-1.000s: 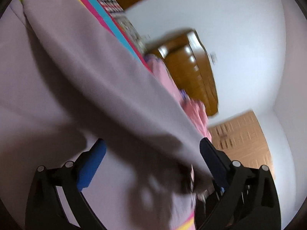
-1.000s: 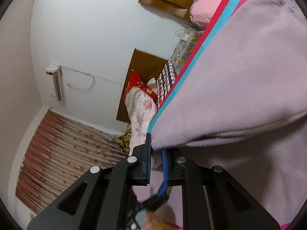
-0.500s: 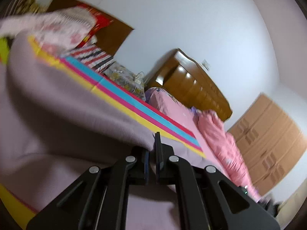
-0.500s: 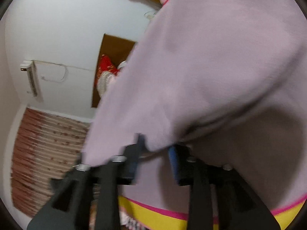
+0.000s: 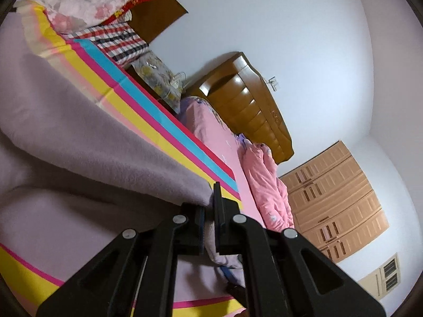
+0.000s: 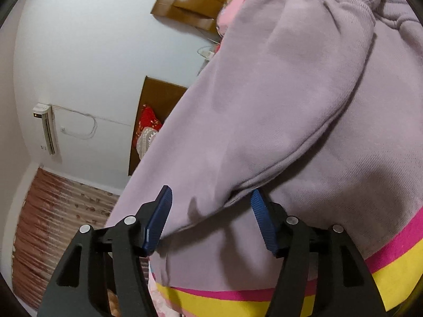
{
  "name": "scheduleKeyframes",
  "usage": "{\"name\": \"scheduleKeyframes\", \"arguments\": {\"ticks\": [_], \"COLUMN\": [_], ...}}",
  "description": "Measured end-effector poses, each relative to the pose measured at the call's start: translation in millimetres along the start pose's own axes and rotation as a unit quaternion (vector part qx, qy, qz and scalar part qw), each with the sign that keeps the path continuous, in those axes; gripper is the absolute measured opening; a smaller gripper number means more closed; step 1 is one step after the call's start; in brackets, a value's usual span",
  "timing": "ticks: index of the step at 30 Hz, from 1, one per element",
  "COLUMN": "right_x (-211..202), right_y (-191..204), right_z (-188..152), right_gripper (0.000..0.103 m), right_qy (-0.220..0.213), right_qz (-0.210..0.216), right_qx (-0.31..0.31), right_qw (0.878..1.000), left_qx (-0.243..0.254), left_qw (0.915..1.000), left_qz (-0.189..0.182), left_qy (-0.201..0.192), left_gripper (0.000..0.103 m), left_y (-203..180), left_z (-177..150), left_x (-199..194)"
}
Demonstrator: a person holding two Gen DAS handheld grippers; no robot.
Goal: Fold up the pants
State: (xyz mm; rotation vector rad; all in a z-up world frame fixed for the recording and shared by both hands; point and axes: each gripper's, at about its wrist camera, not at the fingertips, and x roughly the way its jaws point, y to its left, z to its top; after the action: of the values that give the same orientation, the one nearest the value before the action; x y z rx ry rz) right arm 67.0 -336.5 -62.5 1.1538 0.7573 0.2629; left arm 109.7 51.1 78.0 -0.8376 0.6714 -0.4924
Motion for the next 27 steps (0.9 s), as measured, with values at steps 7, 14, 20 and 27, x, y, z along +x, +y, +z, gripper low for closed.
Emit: {"name": "scheduleKeyframes", "arguments": {"ticks": [7,14,20,27], "right_x": [-4,-76,-104,-106], "right_y": [-4,-29,-4,-80], "right_z": [8,52,59,56], "right_gripper": [0.069,0.015,0.013,0.012], "right_qy": [-0.046,-0.179,-0.150,-0.088], "right_qz": [-0.016,-0.070,-0.125,-0.092], "right_qx": [0.004,-0.040,-0.192,-0.105], "right_qw": [0.999,0.980,0.962,0.986], "left_qx": [0.000,0.039,0.136,0.103], "left_qw": [0.9997,0.9987,0.9829,0.9709], "left_qz": [-0.025,0.029,0.120,0.184], "left_qy": [0.003,0.013,0.033,0.114], "left_gripper": [0.005,0.005,0.005,0.008], "left_y": [-10,8,10,75], "left_z": [1,-18,-64,-110], "left_x": [-3,-11,-3,22]}}
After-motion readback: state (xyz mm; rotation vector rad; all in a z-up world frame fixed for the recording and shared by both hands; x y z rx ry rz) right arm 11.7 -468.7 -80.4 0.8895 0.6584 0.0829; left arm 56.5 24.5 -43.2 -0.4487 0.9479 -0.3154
